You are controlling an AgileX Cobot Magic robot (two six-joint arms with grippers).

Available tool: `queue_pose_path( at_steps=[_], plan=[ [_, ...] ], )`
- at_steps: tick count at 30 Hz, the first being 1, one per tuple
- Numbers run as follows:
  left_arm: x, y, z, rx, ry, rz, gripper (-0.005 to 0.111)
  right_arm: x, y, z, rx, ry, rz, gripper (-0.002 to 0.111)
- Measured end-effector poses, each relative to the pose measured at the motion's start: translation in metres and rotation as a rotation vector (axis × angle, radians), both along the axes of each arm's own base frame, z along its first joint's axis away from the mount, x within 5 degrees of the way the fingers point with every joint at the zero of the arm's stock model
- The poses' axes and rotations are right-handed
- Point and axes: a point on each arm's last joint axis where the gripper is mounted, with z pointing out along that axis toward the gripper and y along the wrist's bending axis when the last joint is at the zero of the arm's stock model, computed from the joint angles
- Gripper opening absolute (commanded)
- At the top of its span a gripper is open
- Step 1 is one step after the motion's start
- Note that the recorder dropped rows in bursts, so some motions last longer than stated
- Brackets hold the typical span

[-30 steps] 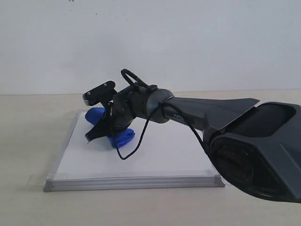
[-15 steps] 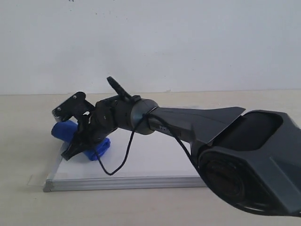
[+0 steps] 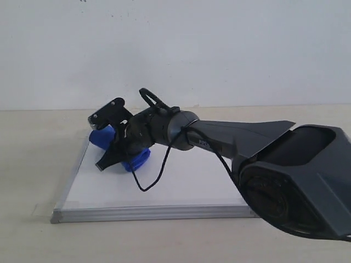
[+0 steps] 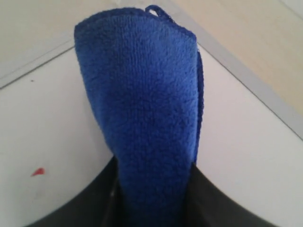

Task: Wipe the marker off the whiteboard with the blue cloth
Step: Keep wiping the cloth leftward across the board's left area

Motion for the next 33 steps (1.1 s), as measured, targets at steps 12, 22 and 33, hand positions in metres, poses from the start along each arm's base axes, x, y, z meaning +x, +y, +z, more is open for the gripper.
queue_pose_path(
  at_steps=[12,22,33],
  plan=[
    [0.000,0.000,0.000,0.000,0.000,0.000,0.004,-0.036,0.041,0.006,-0.007,0.005,0.209,0.000],
    [0.000,0.000,0.000,0.000,0.000,0.000,0.004,0.027,-0.037,0.003,0.025,0.134,-0.080,0.000],
    [0.000,0.000,0.000,0.000,0.000,0.000,0.004,-0.025,0.028,0.006,0.005,0.072,0.208,0.000]
  ],
)
